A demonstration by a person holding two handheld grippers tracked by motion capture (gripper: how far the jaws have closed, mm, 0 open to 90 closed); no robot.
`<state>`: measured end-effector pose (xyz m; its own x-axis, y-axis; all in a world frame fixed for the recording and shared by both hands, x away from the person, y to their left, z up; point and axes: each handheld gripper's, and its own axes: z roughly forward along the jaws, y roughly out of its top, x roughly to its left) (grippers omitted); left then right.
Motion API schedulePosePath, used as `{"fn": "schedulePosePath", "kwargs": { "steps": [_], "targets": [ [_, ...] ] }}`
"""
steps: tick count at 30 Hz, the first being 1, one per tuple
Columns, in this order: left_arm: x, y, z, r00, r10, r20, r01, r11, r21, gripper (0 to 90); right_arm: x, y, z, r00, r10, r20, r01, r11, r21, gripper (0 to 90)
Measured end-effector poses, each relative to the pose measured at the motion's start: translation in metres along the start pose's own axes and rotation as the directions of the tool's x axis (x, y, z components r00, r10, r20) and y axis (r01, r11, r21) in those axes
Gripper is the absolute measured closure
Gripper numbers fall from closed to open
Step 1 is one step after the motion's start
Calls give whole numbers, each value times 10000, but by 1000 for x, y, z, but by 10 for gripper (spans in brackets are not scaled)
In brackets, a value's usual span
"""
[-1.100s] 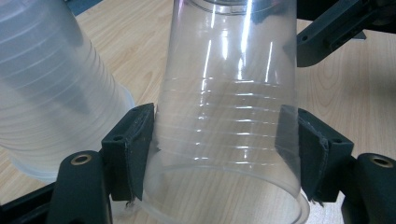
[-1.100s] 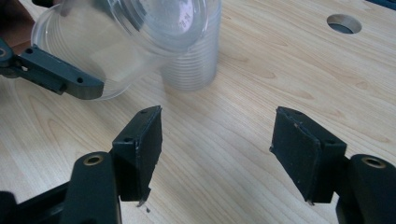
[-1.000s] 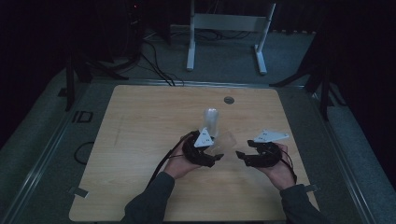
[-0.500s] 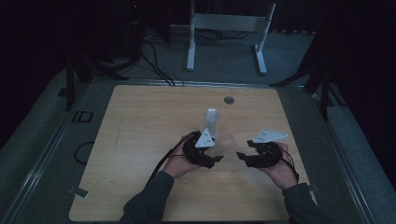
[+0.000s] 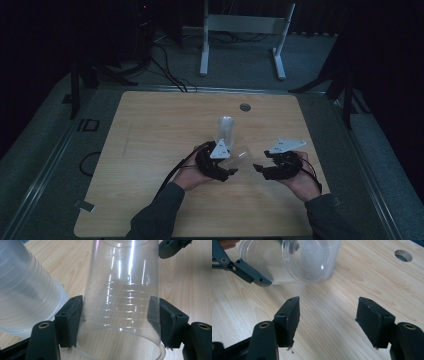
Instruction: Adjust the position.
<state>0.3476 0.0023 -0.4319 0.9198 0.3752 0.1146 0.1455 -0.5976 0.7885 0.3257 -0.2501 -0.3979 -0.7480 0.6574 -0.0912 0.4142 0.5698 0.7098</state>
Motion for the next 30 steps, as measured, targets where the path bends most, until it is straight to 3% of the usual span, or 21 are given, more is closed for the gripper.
{"fn": "schedulePosePath", "kwargs": {
  "steps": [15, 30],
  "targets": [
    [-1, -2, 1, 9997, 208, 127, -213, 9989, 427, 298, 1, 4, 1, 9979, -534, -355, 555, 9965, 624, 351],
    [-2, -3, 4, 9987, 429, 293, -450, 9961, 760, 299, 3, 10, 6, 9891, -1302, -694, 1382, 9822, 1274, 366]
  ]
}}
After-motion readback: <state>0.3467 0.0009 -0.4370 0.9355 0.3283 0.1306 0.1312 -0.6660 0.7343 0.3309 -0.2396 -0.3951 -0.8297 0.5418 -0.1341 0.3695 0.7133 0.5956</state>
